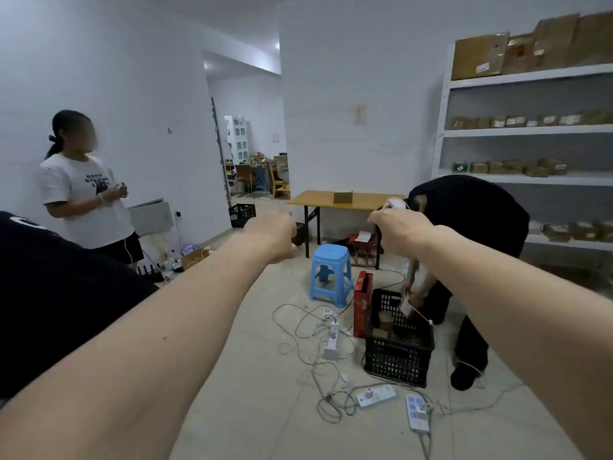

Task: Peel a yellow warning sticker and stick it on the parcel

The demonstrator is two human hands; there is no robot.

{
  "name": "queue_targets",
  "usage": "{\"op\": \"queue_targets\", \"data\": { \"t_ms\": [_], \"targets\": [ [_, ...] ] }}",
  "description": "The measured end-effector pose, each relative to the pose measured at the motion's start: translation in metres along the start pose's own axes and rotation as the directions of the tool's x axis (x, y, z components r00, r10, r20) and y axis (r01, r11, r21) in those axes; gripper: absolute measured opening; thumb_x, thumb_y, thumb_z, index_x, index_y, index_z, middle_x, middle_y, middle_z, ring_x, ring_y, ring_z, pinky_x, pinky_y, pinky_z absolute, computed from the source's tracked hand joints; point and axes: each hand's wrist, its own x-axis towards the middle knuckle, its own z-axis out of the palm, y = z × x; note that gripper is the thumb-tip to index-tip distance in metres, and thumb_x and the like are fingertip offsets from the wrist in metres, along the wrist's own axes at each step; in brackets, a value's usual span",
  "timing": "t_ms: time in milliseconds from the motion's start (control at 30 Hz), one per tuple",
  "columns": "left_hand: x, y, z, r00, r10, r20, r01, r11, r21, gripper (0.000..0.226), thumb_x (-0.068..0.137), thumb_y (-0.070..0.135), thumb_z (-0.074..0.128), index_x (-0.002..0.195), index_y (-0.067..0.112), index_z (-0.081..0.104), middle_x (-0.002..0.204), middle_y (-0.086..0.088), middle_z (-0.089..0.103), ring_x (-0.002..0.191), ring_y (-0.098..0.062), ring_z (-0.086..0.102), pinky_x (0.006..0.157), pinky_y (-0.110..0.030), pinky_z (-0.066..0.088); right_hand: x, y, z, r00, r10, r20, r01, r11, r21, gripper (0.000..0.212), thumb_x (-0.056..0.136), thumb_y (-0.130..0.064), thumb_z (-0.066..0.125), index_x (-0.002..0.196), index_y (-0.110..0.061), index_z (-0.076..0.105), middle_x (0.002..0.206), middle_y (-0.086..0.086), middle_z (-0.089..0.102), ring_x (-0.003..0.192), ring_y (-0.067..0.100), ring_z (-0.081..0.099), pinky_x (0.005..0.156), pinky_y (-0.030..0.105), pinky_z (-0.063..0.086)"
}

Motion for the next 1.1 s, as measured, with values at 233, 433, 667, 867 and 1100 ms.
{"op": "queue_targets", "data": {
  "t_ms": [233, 433, 667, 867, 1100],
  "targets": [
    [-0.002, -0.021, 0.017, 0.998, 0.032, 0.054, -0.035, 0.998, 0.055, 0.027, 0.088, 0.028, 0.059, 0.110, 0.015, 0.066, 0.108, -0.006, 0.067, 0.098, -0.026, 0.060, 0.079, -0.036, 0.052, 0.011, -0.019, 0.028, 0.995, -0.001, 0.104, 0.002, 1.000, -0.002, 0.038, 0.084, 0.003, 0.043, 0.116, -0.008, 0.058, 0.108, 0.014, 0.064, 0.094, 0.032, 0.058, 0.068, 0.034, 0.043],
    [0.001, -0.053, 0.042, 0.993, 0.044, 0.108, -0.054, 0.995, 0.087, 0.032, 0.088, 0.028, 0.057, 0.116, 0.015, 0.062, 0.116, -0.007, 0.063, 0.106, -0.027, 0.058, 0.085, -0.037, 0.050, 0.030, -0.036, 0.064, 0.983, -0.021, 0.184, 0.017, 1.000, 0.023, 0.020, 0.084, -0.004, 0.051, 0.100, -0.009, 0.061, 0.102, 0.011, 0.065, 0.089, 0.029, 0.059, 0.065, 0.034, 0.045],
    [0.016, -0.098, 0.058, 0.988, 0.043, 0.151, -0.061, 0.992, 0.112, 0.037, 0.089, 0.031, 0.055, 0.122, 0.013, 0.056, 0.125, -0.010, 0.057, 0.115, -0.028, 0.053, 0.092, -0.039, 0.048, 0.055, -0.065, 0.085, 0.982, -0.041, 0.184, 0.044, 0.999, -0.007, 0.028, 0.086, -0.006, 0.052, 0.113, -0.011, 0.057, 0.107, 0.010, 0.060, 0.096, 0.028, 0.056, 0.072, 0.036, 0.049],
    [0.037, -0.124, 0.073, 0.975, 0.029, 0.222, -0.049, 0.995, 0.084, 0.043, 0.091, 0.029, 0.051, 0.132, 0.016, 0.047, 0.136, -0.009, 0.050, 0.124, -0.028, 0.046, 0.099, -0.039, 0.043, 0.087, -0.081, 0.090, 0.970, -0.058, 0.237, 0.060, 0.998, -0.002, 0.036, 0.084, -0.002, 0.049, 0.119, -0.010, 0.054, 0.111, 0.011, 0.059, 0.100, 0.029, 0.056, 0.077, 0.038, 0.051],
    [0.086, -0.154, 0.099, 0.973, -0.018, 0.229, 0.013, 1.000, 0.025, 0.048, 0.091, 0.025, 0.050, 0.137, 0.020, 0.039, 0.141, -0.009, 0.045, 0.129, -0.028, 0.041, 0.101, -0.039, 0.040, 0.152, -0.086, 0.121, 0.958, -0.094, 0.271, 0.092, 0.996, 0.021, 0.040, 0.082, 0.001, 0.044, 0.120, -0.011, 0.052, 0.107, 0.011, 0.063, 0.097, 0.029, 0.060, 0.078, 0.040, 0.054]
  ]
}}
